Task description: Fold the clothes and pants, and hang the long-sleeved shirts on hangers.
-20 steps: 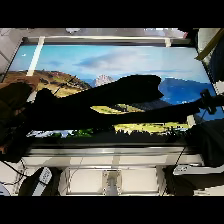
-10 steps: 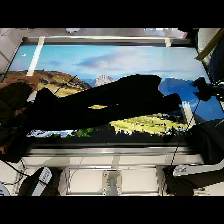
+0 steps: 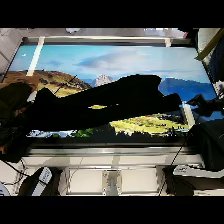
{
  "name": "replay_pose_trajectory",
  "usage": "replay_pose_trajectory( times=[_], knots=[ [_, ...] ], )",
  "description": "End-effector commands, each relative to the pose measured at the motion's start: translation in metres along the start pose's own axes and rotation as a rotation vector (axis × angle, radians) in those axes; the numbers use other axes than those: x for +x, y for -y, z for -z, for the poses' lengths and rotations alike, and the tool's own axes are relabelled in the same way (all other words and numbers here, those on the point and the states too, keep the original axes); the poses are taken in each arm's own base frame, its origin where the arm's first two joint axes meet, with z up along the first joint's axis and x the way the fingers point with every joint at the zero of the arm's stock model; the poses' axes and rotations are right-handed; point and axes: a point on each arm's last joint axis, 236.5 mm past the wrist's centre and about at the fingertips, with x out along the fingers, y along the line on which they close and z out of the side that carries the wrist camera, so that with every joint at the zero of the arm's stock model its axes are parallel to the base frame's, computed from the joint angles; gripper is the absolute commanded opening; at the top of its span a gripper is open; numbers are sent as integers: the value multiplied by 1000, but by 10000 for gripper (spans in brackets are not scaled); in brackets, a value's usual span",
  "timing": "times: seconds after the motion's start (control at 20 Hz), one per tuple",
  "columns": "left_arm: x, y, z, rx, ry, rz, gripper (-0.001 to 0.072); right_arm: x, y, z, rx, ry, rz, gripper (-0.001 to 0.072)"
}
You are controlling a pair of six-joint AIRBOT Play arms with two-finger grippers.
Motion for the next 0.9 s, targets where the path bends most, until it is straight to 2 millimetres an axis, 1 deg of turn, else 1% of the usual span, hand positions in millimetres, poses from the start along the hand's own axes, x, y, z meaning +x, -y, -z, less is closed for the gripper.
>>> replay_pose_trajectory(
  times=[0.0,0.15,0.2,0.25,0.3,0.35,0.45,0.6,0.7,0.85],
  knots=[
    [0,0,0,0,1,0,16,35,-22,18,129,15,-219,522],
    [0,0,0,0,1,0,16,56,-22,21,187,-8,-274,516],
    [0,0,0,0,1,0,16,60,-22,21,185,-7,-271,478],
    [0,0,0,0,1,0,16,63,-19,19,184,1,-258,423],
    [0,0,0,0,1,0,15,64,-17,16,184,19,-245,390],
    [0,0,0,0,1,0,16,65,-14,12,188,37,-234,375],
    [0,0,0,0,1,0,16,66,-11,10,188,46,-221,375],
    [0,0,0,0,1,0,16,66,-8,23,160,-9,-206,378],
    [0,0,0,0,1,0,16,66,-1,20,174,4,-187,379],
    [0,0,0,0,2,0,16,68,0,14,180,32,-176,377]
  ],
)
